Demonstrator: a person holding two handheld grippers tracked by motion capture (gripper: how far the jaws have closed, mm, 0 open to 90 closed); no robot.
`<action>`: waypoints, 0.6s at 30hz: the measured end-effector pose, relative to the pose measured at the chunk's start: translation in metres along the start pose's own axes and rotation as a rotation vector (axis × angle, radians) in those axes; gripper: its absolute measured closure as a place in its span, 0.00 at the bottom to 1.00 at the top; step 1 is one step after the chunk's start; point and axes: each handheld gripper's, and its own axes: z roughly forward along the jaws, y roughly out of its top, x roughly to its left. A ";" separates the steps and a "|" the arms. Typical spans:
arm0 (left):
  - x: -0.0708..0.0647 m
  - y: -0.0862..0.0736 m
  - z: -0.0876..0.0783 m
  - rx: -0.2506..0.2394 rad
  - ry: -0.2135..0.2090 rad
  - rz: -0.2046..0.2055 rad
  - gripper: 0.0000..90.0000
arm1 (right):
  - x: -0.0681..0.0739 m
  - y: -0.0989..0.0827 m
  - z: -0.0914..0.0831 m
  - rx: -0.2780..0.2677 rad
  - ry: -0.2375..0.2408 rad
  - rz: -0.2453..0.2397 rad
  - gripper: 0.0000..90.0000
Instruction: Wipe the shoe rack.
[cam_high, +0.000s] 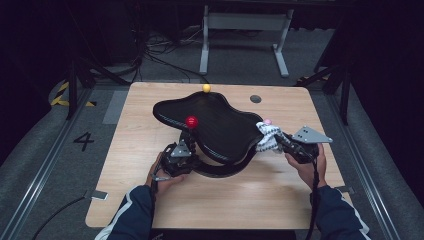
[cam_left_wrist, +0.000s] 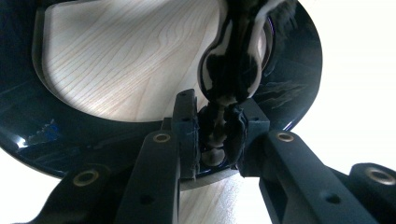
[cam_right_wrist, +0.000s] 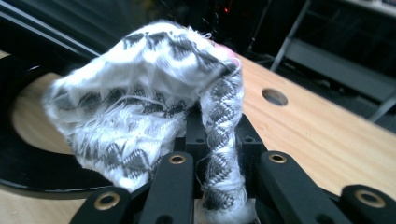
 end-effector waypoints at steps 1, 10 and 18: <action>0.000 0.000 0.000 0.000 0.000 0.000 0.83 | -0.002 -0.002 0.003 0.013 -0.011 0.001 0.89; -0.001 0.000 0.001 -0.007 -0.003 -0.017 0.83 | -0.002 -0.006 0.008 0.005 0.000 0.015 0.89; -0.004 0.001 0.002 -0.008 -0.008 -0.005 0.83 | 0.031 0.017 -0.010 -0.093 0.104 -0.100 0.89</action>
